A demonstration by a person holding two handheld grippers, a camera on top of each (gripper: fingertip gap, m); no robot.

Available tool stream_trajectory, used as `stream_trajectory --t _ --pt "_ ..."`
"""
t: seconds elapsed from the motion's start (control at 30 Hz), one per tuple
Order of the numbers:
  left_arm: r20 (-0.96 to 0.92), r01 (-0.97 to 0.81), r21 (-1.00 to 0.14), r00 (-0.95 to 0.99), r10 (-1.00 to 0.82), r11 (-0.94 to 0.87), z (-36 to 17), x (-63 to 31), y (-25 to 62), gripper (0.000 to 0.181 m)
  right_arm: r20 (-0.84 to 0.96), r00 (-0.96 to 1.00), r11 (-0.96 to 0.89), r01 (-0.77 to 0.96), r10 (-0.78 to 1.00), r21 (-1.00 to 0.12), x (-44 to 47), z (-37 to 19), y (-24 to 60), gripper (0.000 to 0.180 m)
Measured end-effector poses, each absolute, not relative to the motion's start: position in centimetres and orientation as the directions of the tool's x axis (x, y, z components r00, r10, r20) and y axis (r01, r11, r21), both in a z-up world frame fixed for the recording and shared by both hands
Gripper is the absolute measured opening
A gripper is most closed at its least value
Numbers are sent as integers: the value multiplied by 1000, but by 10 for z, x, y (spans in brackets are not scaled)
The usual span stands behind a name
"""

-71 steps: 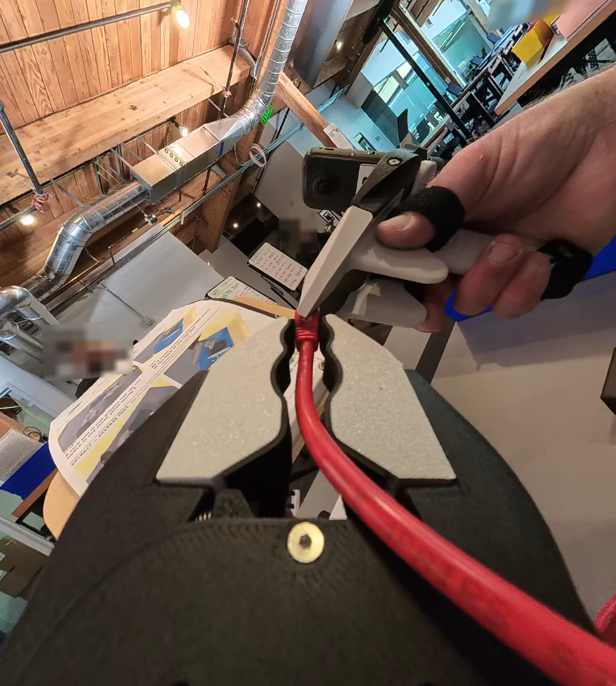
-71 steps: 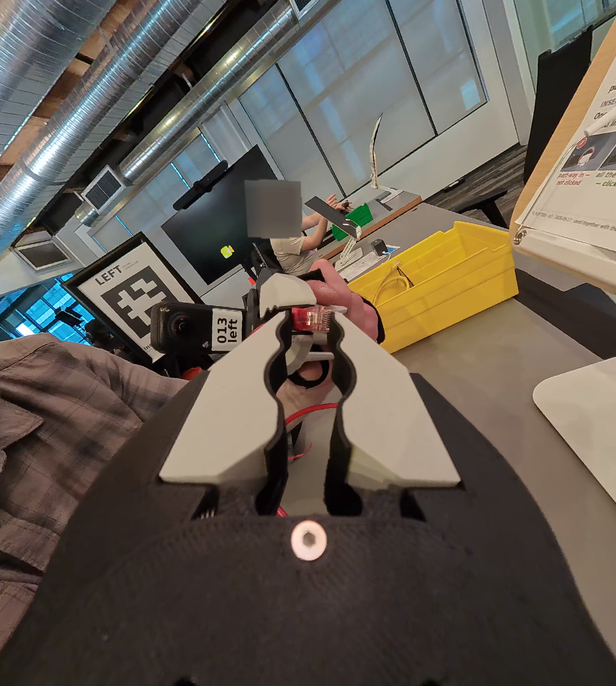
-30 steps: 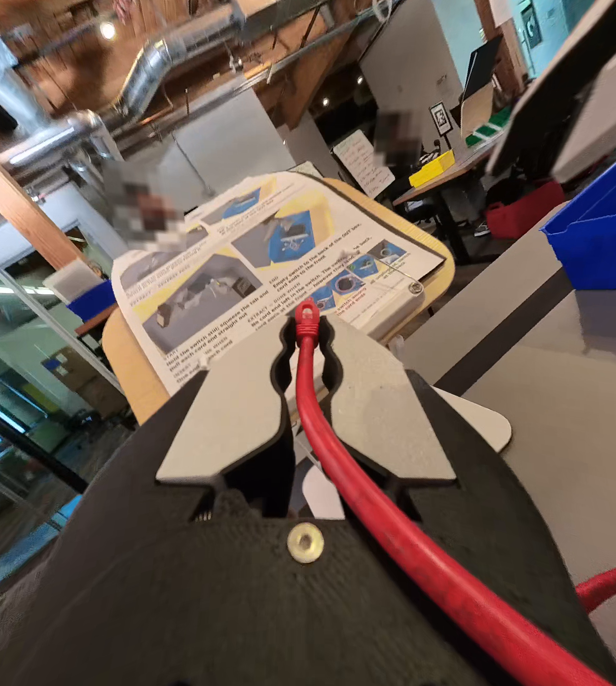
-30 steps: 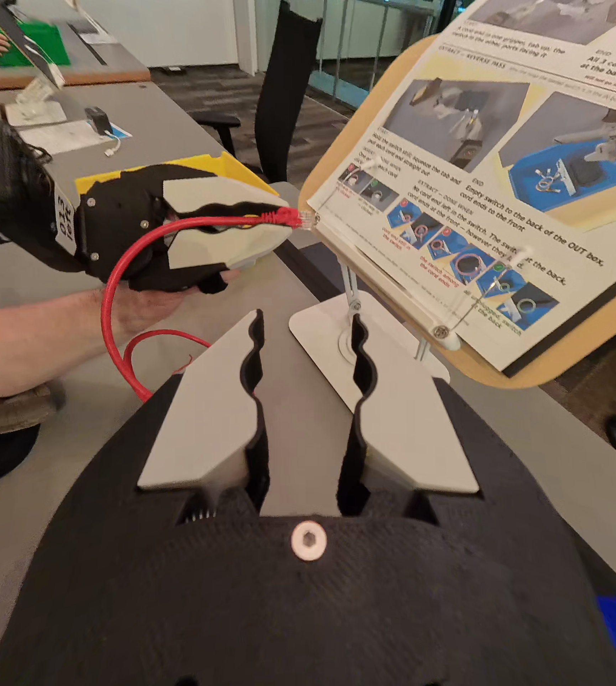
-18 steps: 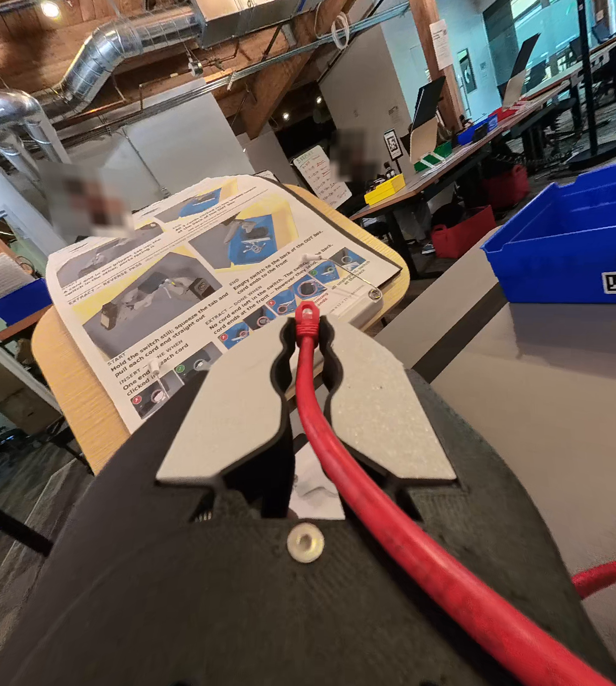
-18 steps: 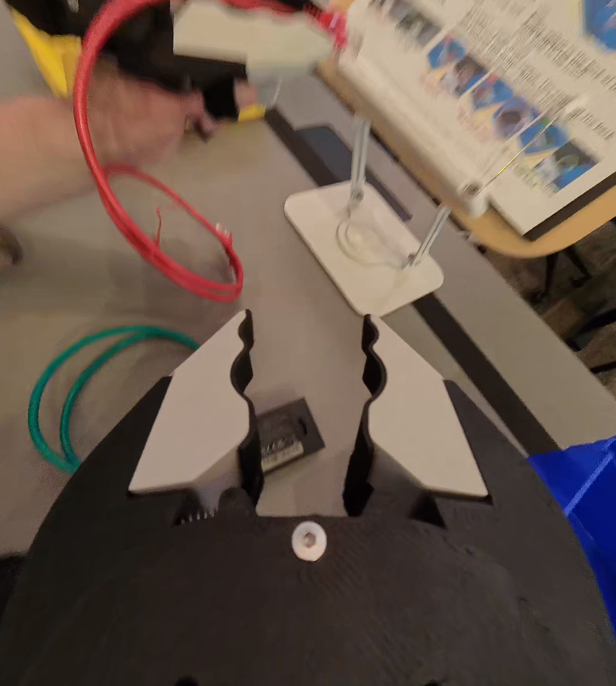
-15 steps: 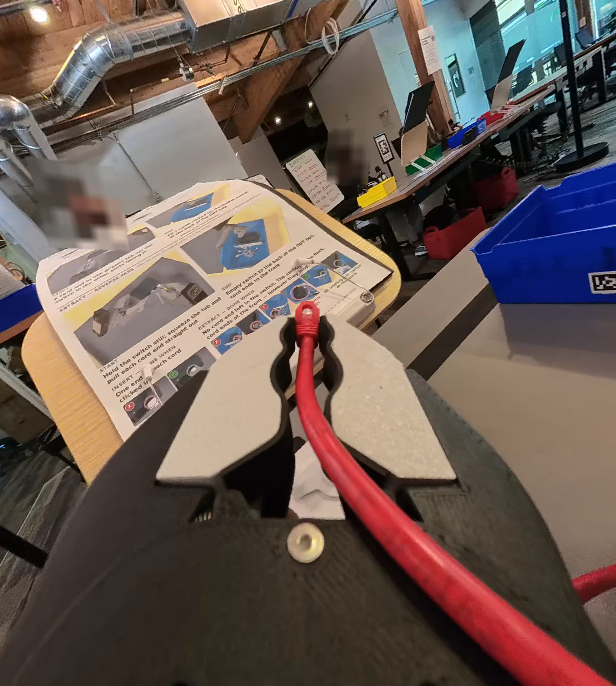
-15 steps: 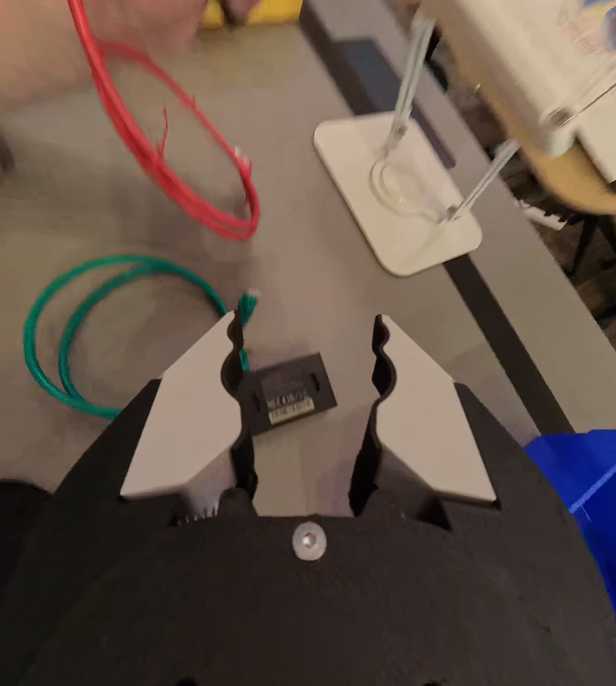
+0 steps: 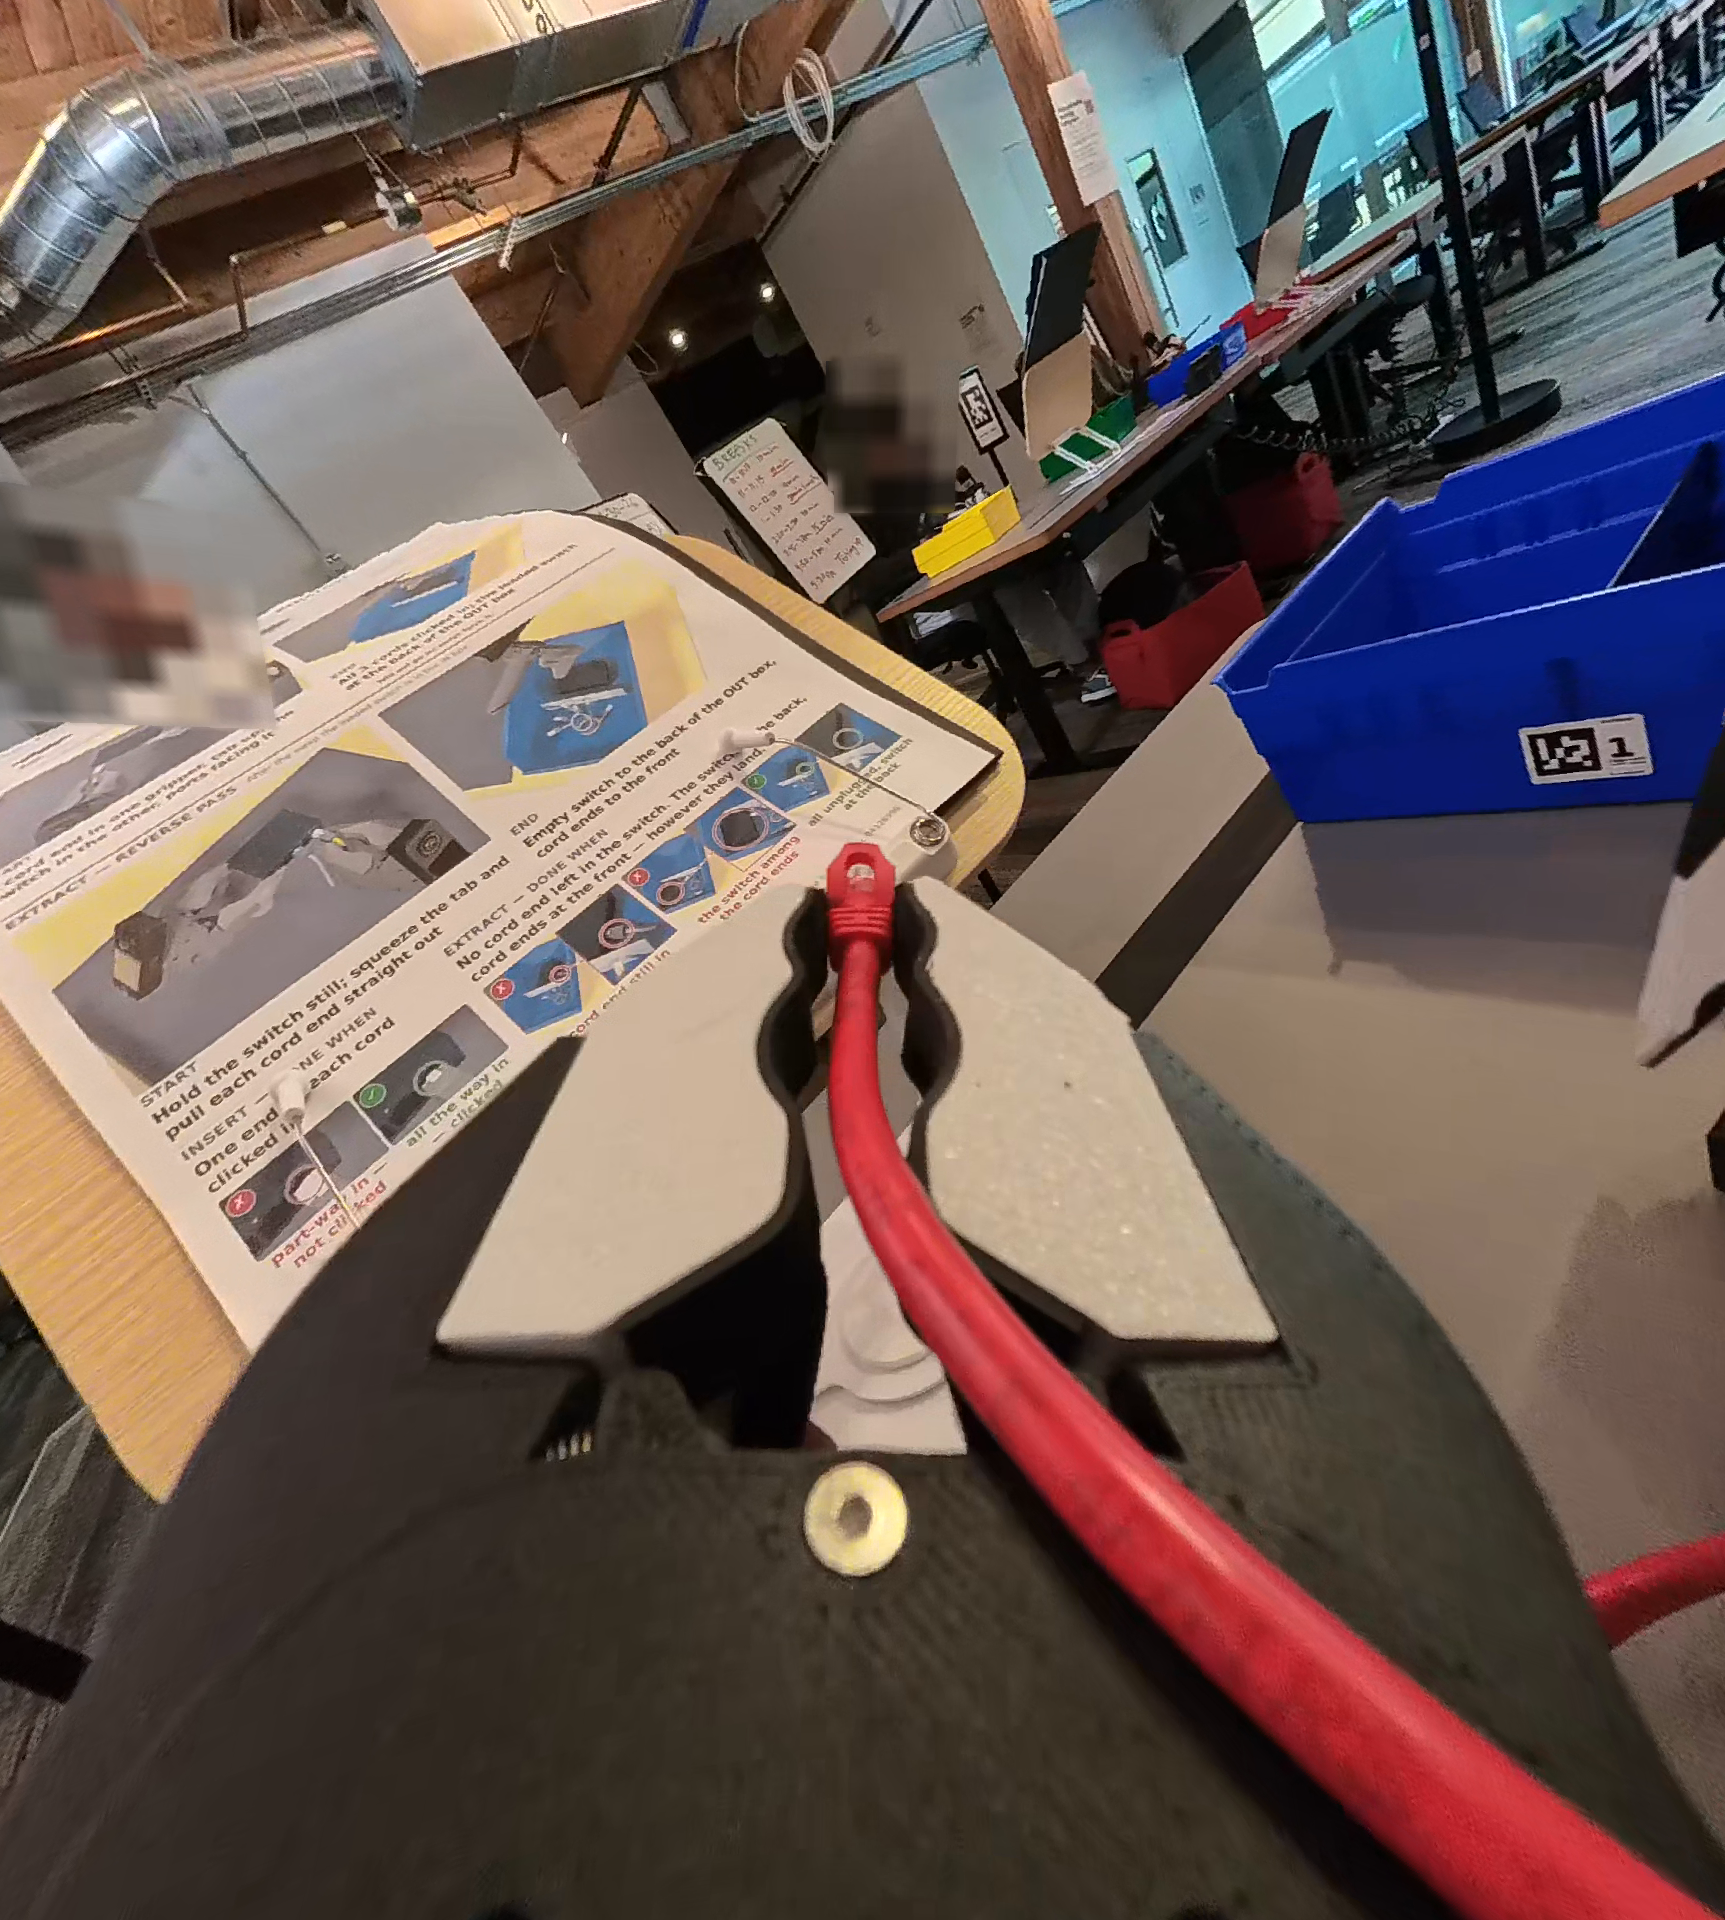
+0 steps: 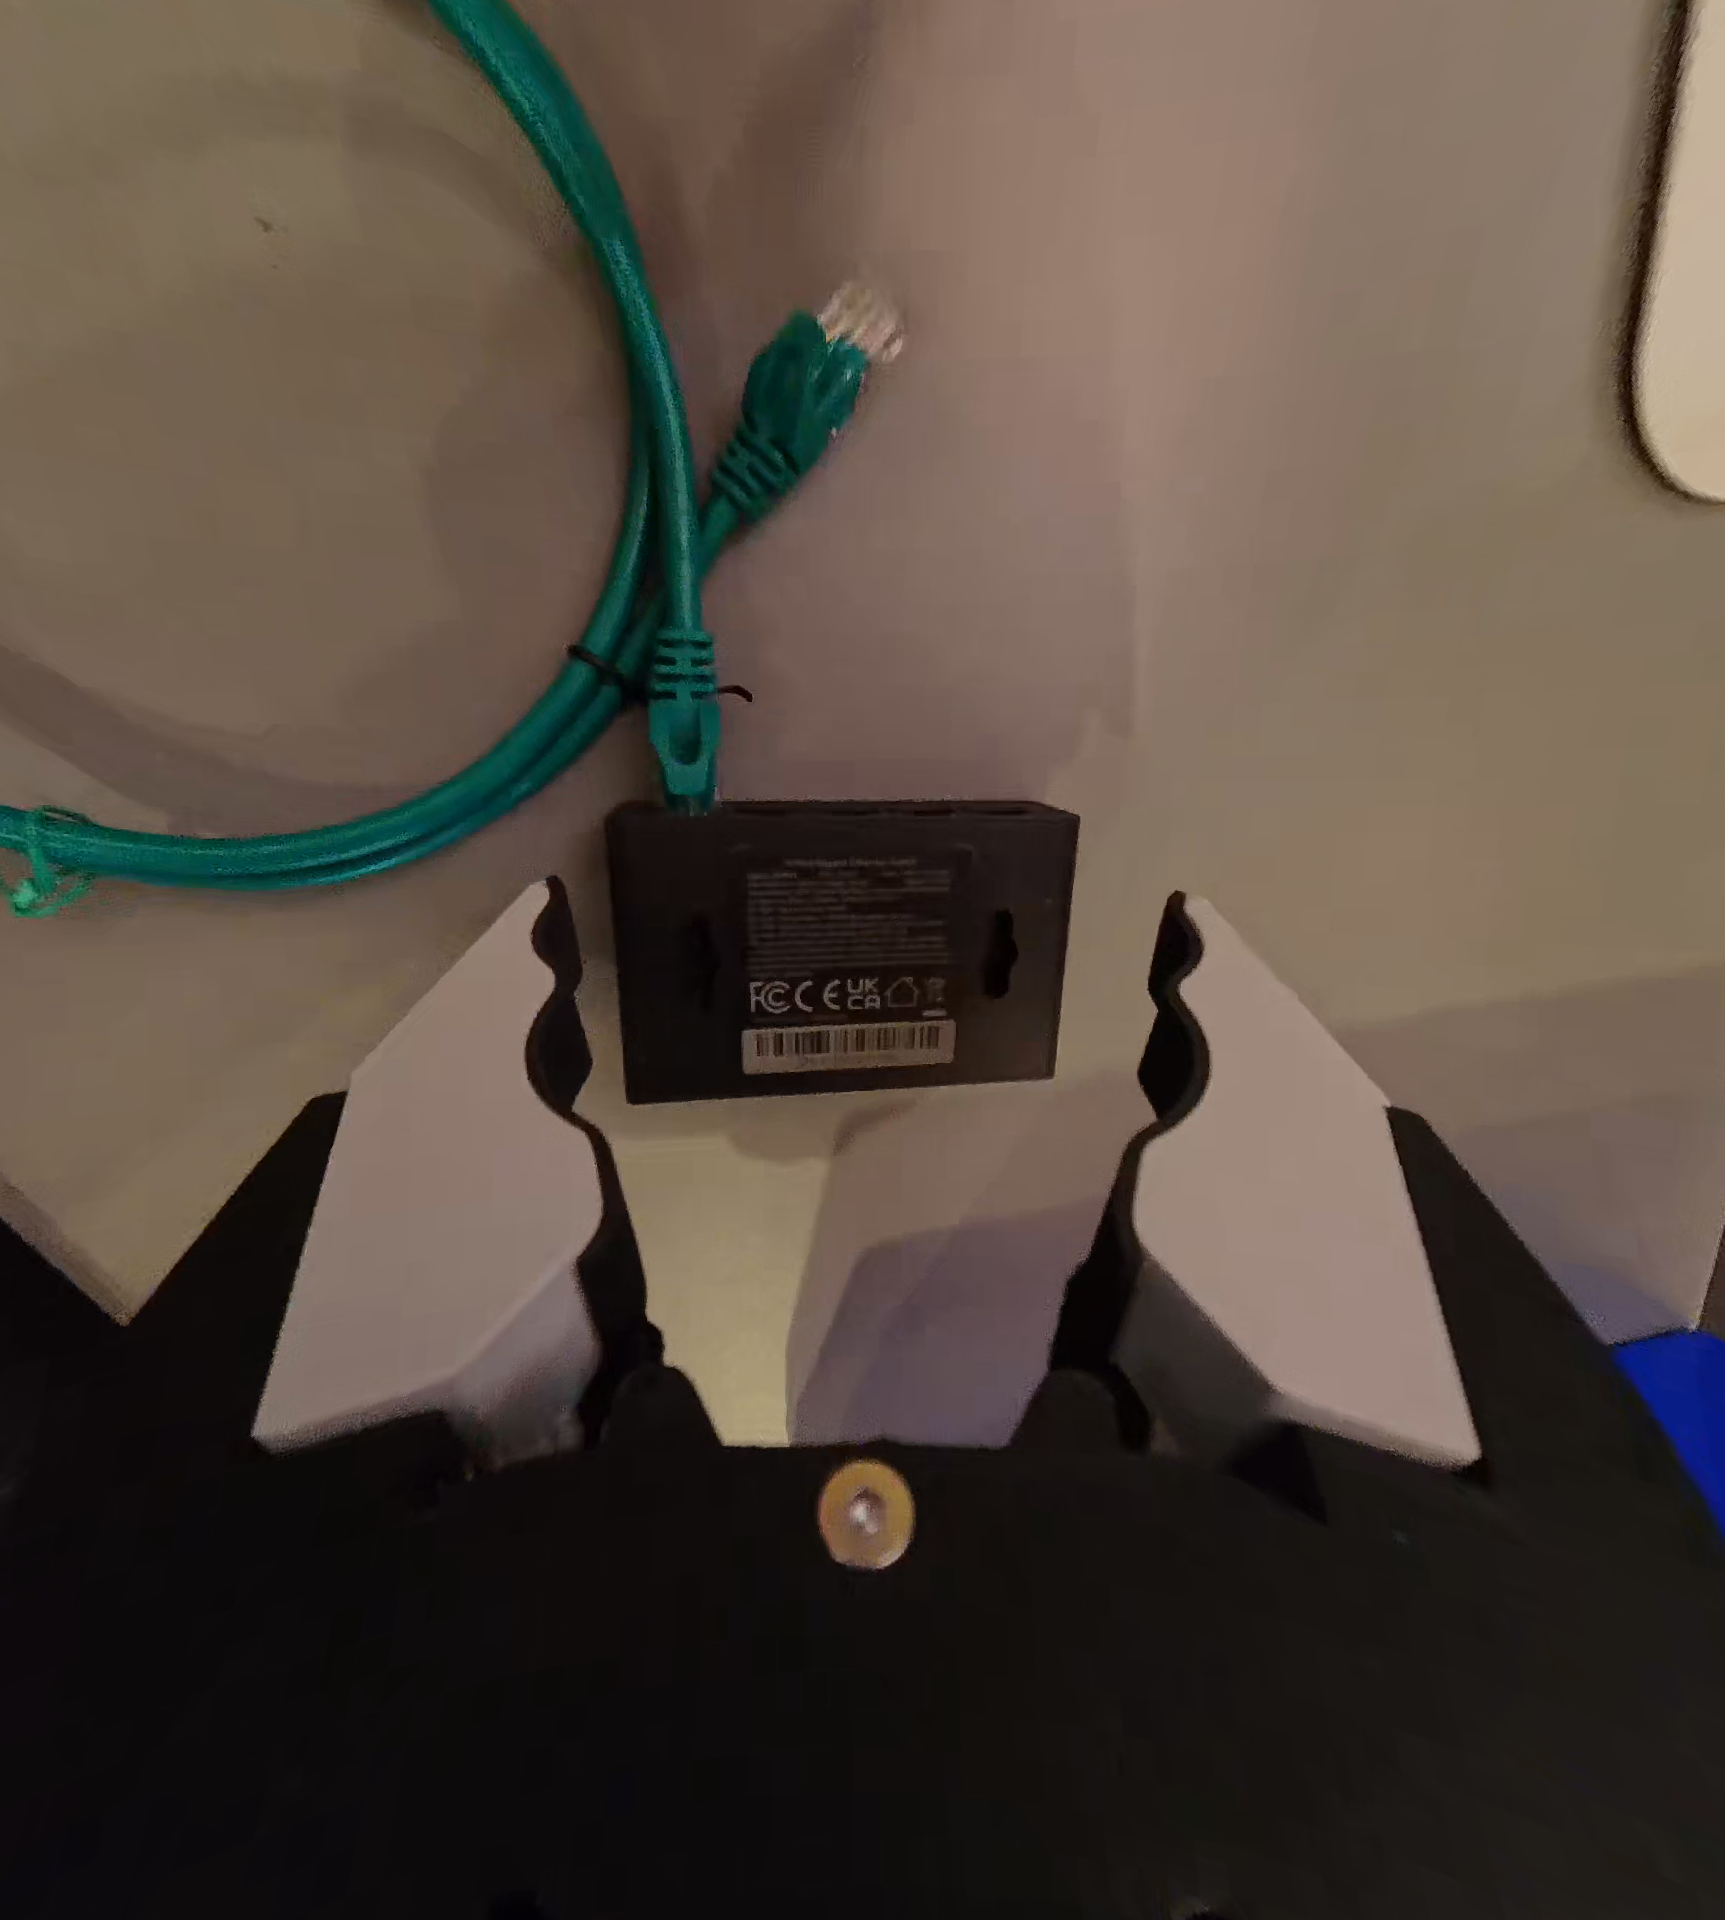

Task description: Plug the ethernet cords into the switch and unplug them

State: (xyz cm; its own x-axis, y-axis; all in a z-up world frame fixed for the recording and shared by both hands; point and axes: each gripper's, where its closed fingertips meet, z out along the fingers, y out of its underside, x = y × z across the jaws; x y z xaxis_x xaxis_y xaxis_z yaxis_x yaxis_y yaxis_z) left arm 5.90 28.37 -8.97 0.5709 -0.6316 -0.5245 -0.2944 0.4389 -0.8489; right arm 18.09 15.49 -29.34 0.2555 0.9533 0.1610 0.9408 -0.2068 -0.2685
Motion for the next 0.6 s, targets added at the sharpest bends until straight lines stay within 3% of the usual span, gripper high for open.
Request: stream_trajectory --t 0.1,0.27,0.6 --pt "-525 -299 -849 564 -637 435 -93 61 284 12 118 222 -199 963 968 -179 186 -305 155 109" --pt "-527 -305 -849 553 -646 431 -96 63 284 12 41 205 -197 969 978 -148 182 -309 153 98" --pt "-530 -311 -847 538 -655 431 -99 66 282 12 -9 198 -198 978 980 -71 181 -312 153 97"
